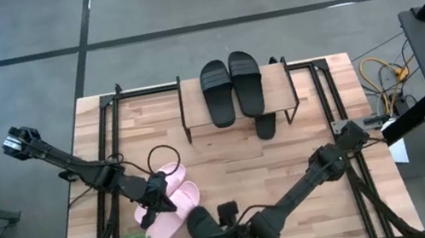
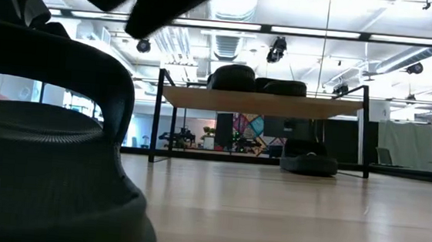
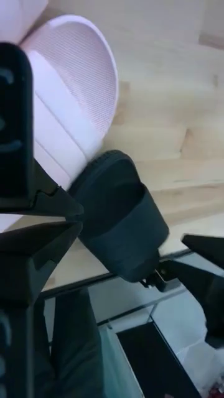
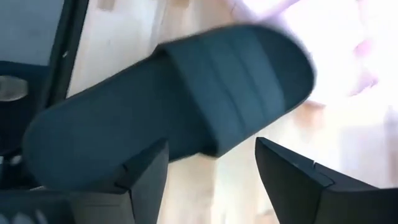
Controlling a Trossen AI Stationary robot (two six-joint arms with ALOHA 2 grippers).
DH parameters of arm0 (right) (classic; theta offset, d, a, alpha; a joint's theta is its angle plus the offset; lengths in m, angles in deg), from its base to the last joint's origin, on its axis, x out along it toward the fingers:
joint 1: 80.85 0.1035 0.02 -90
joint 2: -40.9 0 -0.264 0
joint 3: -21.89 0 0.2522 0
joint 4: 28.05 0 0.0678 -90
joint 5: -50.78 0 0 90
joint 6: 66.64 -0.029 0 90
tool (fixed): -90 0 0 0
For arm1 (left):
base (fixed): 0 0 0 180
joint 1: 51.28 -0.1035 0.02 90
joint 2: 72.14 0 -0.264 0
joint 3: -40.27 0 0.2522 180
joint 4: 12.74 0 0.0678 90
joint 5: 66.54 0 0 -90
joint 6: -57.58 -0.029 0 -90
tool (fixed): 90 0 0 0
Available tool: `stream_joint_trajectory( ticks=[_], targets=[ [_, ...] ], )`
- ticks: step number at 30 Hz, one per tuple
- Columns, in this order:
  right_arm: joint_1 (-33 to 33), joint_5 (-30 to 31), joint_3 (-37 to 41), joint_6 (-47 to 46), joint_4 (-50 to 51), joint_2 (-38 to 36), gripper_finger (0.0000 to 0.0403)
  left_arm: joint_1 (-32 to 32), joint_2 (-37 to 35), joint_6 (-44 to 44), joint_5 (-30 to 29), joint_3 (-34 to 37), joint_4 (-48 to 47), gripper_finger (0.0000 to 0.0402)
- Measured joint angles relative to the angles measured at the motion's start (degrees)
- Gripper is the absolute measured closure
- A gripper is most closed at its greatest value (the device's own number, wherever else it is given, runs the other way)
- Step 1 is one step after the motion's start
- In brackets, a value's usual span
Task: Pick and place slides into the shelf
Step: Put the black slide under the shelf
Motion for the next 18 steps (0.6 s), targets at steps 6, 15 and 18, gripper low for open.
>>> stream_joint_trajectory(
  ticks=[6,15,18],
  targets=[
    [-0.9,2.2,0.2,3.5,-2.8,1.0,0.017,0.0,0.0,0.0,0.0,0.0,0.0,0.0392],
    [-1.2,0.2,1.1,9.6,-5.7,3.3,0.0171,0.0,0.0,0.0,0.0,0.0,0.0,0.0392],
    [-1.1,6.1,1.3,11.1,-5.7,3.7,0.0179,0.0,0.0,0.0,0.0,0.0,-0.1,0.0392]
  ],
)
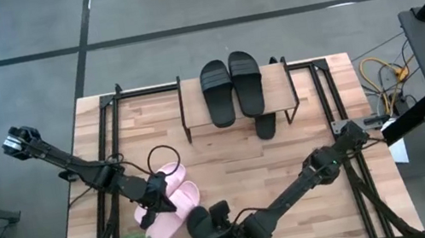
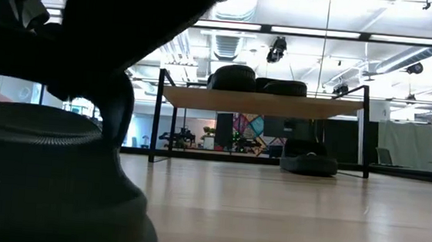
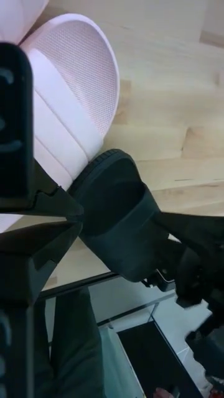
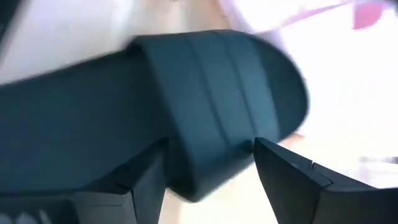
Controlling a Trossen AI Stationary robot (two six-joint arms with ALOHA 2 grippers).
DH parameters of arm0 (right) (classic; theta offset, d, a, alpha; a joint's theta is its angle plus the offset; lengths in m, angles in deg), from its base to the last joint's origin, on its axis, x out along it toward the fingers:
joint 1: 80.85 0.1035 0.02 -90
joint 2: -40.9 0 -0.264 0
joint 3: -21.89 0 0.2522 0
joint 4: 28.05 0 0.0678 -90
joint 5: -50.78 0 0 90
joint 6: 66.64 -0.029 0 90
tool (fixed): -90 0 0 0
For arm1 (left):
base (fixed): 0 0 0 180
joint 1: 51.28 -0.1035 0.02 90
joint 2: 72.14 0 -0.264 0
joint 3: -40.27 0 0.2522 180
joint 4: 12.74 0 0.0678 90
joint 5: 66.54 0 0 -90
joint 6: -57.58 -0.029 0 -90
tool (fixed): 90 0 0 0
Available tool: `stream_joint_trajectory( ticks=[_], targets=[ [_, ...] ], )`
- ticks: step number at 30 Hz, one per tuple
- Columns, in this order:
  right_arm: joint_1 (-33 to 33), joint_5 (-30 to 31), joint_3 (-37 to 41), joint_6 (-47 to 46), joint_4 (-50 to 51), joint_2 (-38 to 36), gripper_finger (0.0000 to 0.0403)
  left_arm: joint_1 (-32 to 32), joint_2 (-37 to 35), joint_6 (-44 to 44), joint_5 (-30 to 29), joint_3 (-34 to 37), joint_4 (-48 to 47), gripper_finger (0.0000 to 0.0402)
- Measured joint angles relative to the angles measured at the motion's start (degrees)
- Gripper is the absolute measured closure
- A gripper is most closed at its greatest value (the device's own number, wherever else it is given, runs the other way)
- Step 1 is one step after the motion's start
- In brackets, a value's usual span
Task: Pick and place slides into the shelf
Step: Put the black slide under the shelf
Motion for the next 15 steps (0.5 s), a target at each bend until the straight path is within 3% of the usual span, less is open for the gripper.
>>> stream_joint_trajectory(
  ticks=[3,6,15],
  targets=[
    [-0.2,4.6,0.0,0.2,-0.2,-0.1,0.0193,0.0,0.0,0.0,0.0,0.0,-0.2,0.0392],
    [-1.0,4.5,0.0,-0.4,-0.3,-0.3,0.022,0.0,0.0,0.0,0.0,0.0,-0.7,0.0392],
    [-2.2,3.9,-0.1,-6.1,1.7,-1.2,0.0376,0.0,0.0,0.1,0.0,0.0,-1.4,0.0392]
  ],
)
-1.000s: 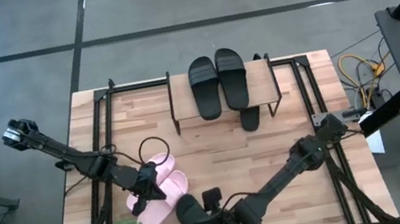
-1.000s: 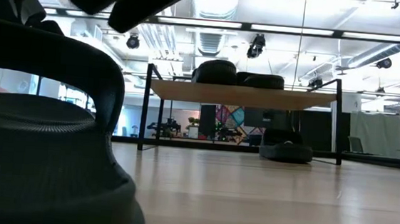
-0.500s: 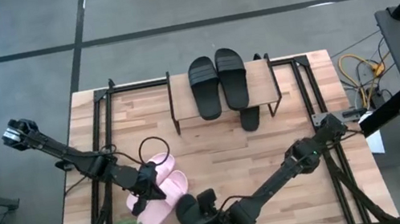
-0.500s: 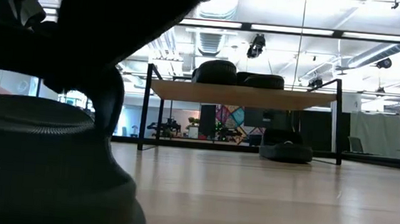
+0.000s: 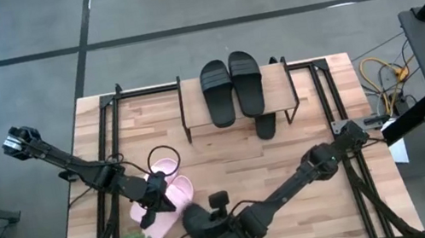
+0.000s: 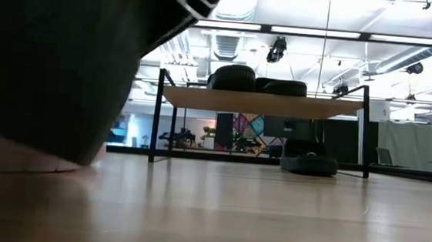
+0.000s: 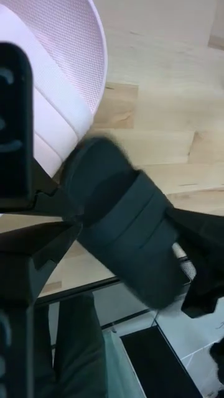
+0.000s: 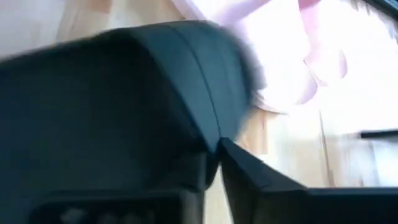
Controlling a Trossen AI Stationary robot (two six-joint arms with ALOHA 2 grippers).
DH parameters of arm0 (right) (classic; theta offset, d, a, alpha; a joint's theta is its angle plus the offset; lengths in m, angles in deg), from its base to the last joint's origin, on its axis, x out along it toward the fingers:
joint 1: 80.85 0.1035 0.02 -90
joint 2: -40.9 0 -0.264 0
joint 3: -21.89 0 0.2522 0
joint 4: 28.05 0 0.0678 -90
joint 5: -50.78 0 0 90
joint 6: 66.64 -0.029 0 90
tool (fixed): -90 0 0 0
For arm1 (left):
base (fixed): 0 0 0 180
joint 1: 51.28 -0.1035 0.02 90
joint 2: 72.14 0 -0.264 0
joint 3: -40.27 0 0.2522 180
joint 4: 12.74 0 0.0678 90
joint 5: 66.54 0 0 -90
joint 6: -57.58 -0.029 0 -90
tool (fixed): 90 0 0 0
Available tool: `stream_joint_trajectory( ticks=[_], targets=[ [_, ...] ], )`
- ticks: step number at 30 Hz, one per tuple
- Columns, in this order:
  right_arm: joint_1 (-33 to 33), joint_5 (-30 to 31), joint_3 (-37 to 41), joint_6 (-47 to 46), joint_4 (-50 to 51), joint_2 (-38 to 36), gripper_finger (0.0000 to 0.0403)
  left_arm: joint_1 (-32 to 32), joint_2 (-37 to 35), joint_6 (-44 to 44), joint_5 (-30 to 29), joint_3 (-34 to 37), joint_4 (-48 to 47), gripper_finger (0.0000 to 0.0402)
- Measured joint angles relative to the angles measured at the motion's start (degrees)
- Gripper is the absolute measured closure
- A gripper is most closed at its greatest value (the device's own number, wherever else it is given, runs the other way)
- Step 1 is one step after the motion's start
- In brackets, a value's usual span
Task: Pick and place slides into the shelf
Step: Put the black slide under the shelf
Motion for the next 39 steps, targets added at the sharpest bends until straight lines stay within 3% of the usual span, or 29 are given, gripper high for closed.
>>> stream_joint_trajectory(
  ticks=[3,6,9,12,20,28,35,39],
  targets=[
    [-0.2,2.0,-1.5,-6.5,5.9,-0.5,0.0388,0.0,0.0,0.0,0.0,0.0,0.0,0.0392],
    [0.4,8.4,-3.1,-15.5,15.1,-1.6,0.0389,0.0,0.0,0.0,0.0,0.0,0.0,0.0392],
    [1.4,13.9,-3.0,-28.9,26.0,-4.1,0.0389,0.0,0.0,-0.1,-0.4,0.0,0.0,0.0392],
    [2.1,14.2,-2.9,-43.9,38.1,-5.1,0.0389,0.0,0.0,-0.1,-1.6,0.0,0.0,0.0392],
    [0.9,8.3,6.4,-48.2,36.4,-6.4,0.039,0.0,-0.2,-0.2,-2.7,-0.1,0.3,0.0392],
    [-2.7,7.0,22.4,-66.2,36.6,-7.6,0.039,0.0,0.0,-0.2,-2.9,-0.1,0.3,0.0392],
    [-8.2,13.6,30.2,-57.0,36.6,-9.3,0.039,0.0,0.0,-0.1,-2.9,-0.1,0.2,0.0391],
    [-11.3,12.8,34.5,-56.4,37.0,-11.4,0.039,0.0,0.0,-0.1,-2.9,-0.1,0.2,0.0391]
  ],
)
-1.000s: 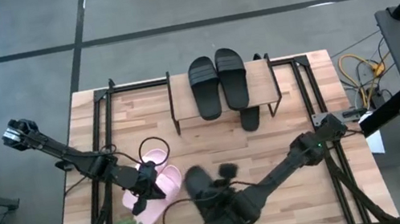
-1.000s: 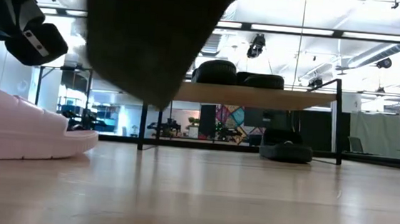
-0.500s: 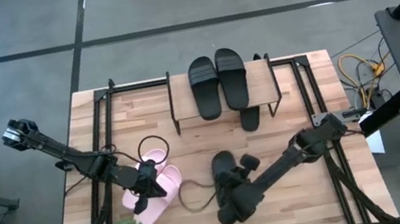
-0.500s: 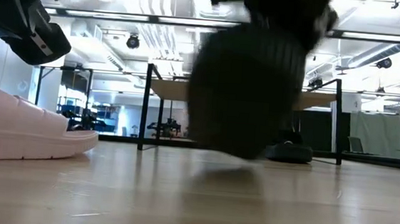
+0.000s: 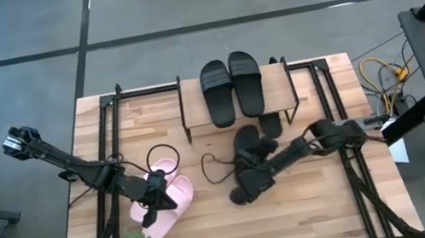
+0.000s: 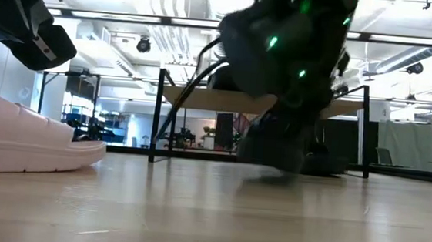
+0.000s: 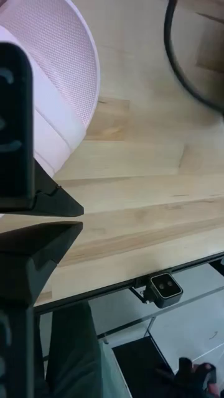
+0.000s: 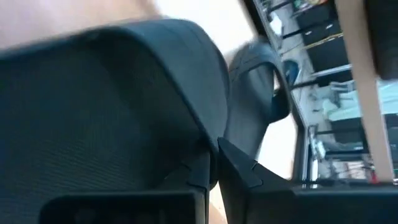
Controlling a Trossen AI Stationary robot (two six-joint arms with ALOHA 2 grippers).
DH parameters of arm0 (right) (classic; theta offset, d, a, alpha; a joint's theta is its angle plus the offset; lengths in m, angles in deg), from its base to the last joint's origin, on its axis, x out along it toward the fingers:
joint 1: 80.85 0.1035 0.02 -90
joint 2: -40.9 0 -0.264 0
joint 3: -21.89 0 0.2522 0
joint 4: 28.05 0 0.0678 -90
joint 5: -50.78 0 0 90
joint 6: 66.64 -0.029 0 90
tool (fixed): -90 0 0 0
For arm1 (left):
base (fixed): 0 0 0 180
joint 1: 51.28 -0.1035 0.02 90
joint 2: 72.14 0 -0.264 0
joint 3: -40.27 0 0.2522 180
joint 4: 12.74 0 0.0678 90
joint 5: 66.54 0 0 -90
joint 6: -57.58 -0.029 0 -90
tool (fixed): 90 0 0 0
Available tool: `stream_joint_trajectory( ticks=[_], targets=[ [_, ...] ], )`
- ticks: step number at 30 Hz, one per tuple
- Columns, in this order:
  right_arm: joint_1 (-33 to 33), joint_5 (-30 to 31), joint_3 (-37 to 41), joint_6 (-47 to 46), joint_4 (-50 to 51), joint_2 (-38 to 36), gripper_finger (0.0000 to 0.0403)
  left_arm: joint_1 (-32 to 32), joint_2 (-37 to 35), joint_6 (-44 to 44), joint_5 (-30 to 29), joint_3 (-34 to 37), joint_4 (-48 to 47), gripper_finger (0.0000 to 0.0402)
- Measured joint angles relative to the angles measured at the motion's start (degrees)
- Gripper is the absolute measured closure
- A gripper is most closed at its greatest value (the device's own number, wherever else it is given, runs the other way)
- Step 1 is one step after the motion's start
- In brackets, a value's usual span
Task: Pick and place slides into the shelf
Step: Put the black slide under the shelf
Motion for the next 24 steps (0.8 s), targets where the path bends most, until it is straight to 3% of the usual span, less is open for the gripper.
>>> stream_joint_trajectory(
  ticks=[5,10,24],
  targets=[
    [-1.8,-1.3,1.9,5.1,-2.4,-0.4,0.0385,0.0,0.0,0.0,-0.1,0.0,-0.1,0.0391],
    [-1.8,-1.9,2.2,11.9,-7.1,-0.5,0.0348,0.0,0.0,0.0,-0.1,0.0,-0.2,0.0392],
    [2.9,-7.9,-0.6,6.1,-8.3,-3.9,0.0215,0.0,0.0,0.0,-1.5,0.0,-0.3,0.0391]
  ],
)
